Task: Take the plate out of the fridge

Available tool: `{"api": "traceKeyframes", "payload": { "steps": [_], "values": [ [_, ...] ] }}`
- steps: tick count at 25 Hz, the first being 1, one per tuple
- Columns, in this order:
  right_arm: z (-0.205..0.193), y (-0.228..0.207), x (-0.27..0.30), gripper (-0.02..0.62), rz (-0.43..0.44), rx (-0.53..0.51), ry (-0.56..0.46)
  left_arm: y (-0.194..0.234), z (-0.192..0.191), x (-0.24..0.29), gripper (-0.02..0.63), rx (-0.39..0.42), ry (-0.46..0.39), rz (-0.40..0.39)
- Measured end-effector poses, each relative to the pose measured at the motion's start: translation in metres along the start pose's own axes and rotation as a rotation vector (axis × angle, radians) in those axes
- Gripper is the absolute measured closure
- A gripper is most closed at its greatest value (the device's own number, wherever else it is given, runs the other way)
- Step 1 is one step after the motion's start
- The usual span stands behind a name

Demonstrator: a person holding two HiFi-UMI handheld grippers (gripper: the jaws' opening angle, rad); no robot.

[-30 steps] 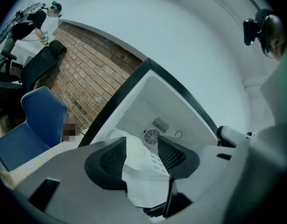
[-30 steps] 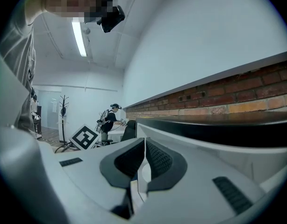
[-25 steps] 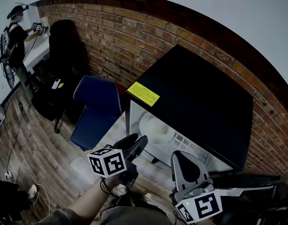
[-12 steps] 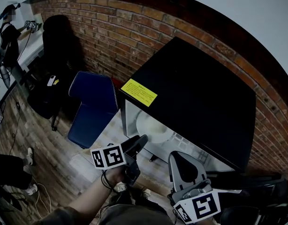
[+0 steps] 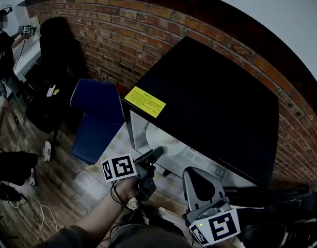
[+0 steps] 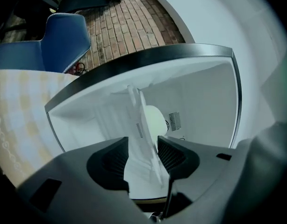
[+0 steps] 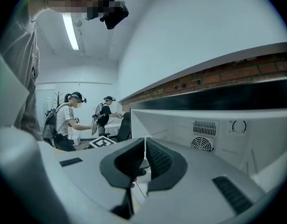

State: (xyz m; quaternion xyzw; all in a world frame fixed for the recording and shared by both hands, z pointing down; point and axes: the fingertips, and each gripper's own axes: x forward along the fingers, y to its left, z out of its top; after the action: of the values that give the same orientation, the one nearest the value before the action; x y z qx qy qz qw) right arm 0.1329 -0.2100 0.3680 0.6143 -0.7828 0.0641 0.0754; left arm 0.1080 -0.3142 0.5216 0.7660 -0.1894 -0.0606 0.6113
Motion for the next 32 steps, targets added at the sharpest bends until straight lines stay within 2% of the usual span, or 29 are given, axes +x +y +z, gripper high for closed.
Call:
{"api": "traceKeyframes", "payload": {
  "steps": [6, 14, 16, 21, 26, 32],
  "values": [
    [-0.005, 0.001, 0.000, 0.563, -0.011, 0.000, 0.002, 0.001, 0.000, 0.008, 0.415, -0.061, 0.011, -0.014],
    [-0.006, 0.000, -0.003, 0.564, -0.020, 0.005, 0.010, -0.009, -0.001, 0.010, 0.536, -0.109, 0.016, -0.033],
    [-0.007, 0.000, -0.003, 0.564, -0.020, 0.007, 0.010, -0.009, -0.001, 0.010, 0.540, -0.118, 0.018, -0.029],
    [-0.007, 0.003, -0.005, 0.565, -0.013, 0.009, 0.006, -0.007, -0.002, 0.005, 0.552, -0.210, 0.011, -0.044],
    [-0.005, 0.004, -0.007, 0.565, -0.007, 0.011, -0.003, -0.008, 0.000, -0.003, 0.569, -0.166, 0.007, -0.041],
    [0.005, 0.005, -0.012, 0.565, -0.005, 0.007, -0.033, -0.015, 0.001, -0.015, 0.577, -0.240, -0.031, -0.058]
  ]
}}
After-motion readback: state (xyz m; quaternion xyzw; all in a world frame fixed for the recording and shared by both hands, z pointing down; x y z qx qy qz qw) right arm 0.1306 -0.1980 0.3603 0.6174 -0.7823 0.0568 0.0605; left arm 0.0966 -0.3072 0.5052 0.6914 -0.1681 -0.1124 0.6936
